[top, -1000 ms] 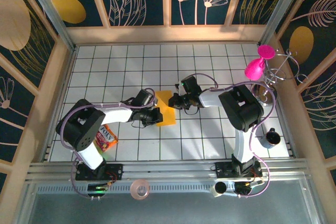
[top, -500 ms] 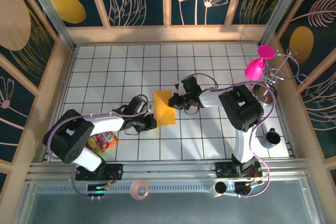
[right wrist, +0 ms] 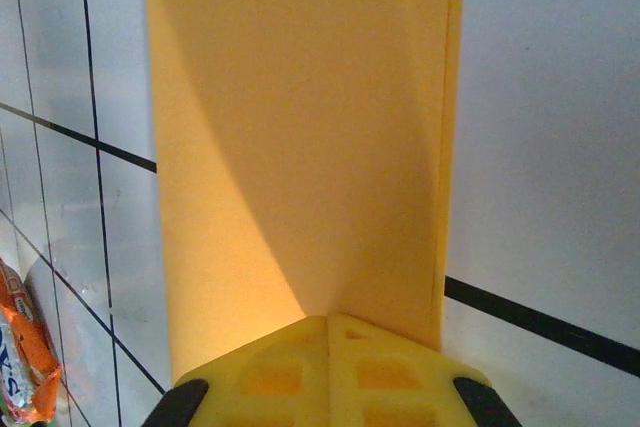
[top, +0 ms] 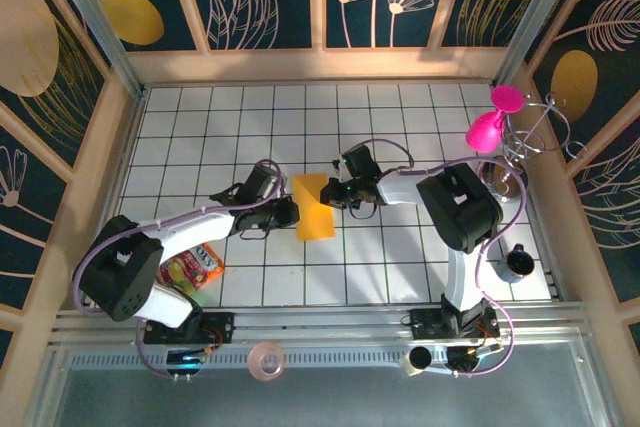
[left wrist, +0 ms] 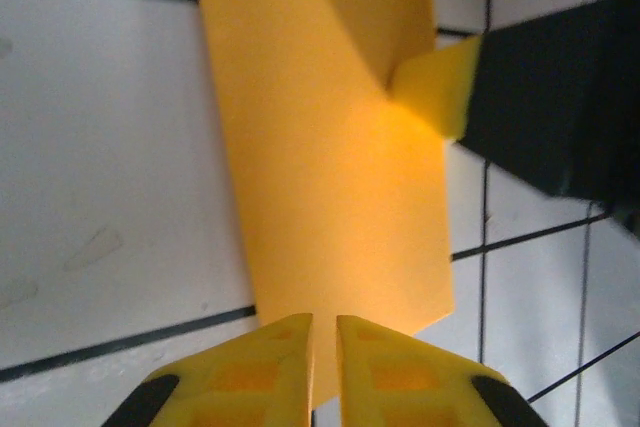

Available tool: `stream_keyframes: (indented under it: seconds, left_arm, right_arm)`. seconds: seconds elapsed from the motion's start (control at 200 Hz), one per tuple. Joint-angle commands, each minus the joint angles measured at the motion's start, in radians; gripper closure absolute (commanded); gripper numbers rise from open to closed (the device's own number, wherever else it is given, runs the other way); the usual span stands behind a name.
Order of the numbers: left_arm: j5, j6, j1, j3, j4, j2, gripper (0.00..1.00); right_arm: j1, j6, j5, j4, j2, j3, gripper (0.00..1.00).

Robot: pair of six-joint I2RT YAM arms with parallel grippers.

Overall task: Fold a paper plane with a square sheet of paper (pick it up from the middle)
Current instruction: First fold in half a square sheet of paper at the center of the table.

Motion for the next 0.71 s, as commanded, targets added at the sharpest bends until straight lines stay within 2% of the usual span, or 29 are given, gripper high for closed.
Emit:
stream_keyframes:
  seconds: [0.0, 0.701]
  left_arm:
    - [-0.010, -0.014, 0.005, 0.043, 0.041, 0.015, 0.85]
    - [0.009, -0.035, 0.006, 0.117, 0.078, 0.109, 0.80]
  right_arm:
    - [-0.016, -0.006, 0.245, -0.292, 0.085, -0.080, 1.00]
    - [-0.003, -0.020, 0.248, -0.324, 0.032, -0.061, 1.00]
